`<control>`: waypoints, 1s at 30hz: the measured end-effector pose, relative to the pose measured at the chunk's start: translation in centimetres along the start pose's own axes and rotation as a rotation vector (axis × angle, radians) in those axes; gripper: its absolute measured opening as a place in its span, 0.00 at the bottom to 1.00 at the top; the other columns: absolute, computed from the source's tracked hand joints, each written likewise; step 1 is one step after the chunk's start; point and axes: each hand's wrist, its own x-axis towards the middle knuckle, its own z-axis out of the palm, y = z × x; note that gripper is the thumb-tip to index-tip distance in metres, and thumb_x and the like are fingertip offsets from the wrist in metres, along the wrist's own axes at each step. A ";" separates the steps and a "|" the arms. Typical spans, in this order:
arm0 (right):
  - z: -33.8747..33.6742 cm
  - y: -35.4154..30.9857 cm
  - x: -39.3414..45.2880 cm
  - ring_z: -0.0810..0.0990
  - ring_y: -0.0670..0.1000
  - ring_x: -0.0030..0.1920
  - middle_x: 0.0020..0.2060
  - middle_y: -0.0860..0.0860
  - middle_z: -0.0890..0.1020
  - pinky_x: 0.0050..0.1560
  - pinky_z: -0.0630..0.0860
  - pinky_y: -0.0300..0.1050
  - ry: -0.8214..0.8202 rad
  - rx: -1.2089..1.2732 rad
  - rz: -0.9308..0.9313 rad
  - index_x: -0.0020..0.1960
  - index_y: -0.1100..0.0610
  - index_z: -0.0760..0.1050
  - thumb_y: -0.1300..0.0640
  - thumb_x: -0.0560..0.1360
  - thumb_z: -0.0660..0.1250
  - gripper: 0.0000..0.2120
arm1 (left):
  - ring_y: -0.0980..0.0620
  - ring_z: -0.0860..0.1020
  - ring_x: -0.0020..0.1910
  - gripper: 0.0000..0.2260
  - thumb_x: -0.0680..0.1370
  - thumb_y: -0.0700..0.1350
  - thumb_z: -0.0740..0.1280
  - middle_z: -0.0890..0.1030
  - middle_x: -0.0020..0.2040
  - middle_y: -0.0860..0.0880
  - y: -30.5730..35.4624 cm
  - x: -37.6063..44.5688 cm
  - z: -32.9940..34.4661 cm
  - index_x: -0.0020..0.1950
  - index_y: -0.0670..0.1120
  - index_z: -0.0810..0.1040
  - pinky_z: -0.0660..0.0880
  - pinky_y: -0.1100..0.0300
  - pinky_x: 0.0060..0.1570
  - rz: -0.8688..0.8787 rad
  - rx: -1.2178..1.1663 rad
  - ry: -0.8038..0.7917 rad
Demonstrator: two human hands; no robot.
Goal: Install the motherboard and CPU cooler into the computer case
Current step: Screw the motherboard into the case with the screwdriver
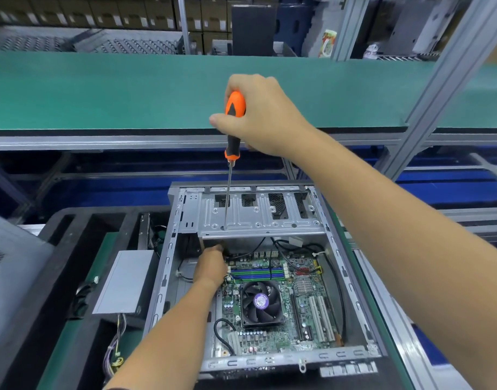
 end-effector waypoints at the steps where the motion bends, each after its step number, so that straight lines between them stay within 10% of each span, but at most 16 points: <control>1: -0.3 0.0 0.1 0.73 0.50 0.42 0.42 0.52 0.78 0.38 0.71 0.42 0.027 -0.009 -0.001 0.49 0.60 0.75 0.47 0.73 0.69 0.16 | 0.48 0.73 0.43 0.21 0.74 0.27 0.58 0.77 0.59 0.40 0.0 0.0 0.0 0.63 0.42 0.75 0.72 0.58 0.41 0.002 -0.002 0.000; 23: -4.6 -0.4 -1.5 0.79 0.56 0.45 0.40 0.51 0.75 0.43 0.80 0.51 0.194 0.098 0.001 0.52 0.59 0.71 0.47 0.75 0.70 0.17 | 0.42 0.77 0.49 0.17 0.75 0.32 0.61 0.76 0.56 0.41 1.0 -0.9 -1.6 0.63 0.42 0.71 0.73 0.58 0.42 -0.004 0.145 -0.070; 30: -5.3 -1.0 -0.4 0.78 0.59 0.38 0.33 0.50 0.69 0.40 0.77 0.55 0.412 0.316 0.057 0.42 0.59 0.67 0.48 0.77 0.67 0.16 | 0.47 0.74 0.36 0.03 0.74 0.35 0.60 0.77 0.42 0.43 3.1 -3.2 -5.0 0.43 0.39 0.72 0.71 0.58 0.35 0.011 0.111 -0.043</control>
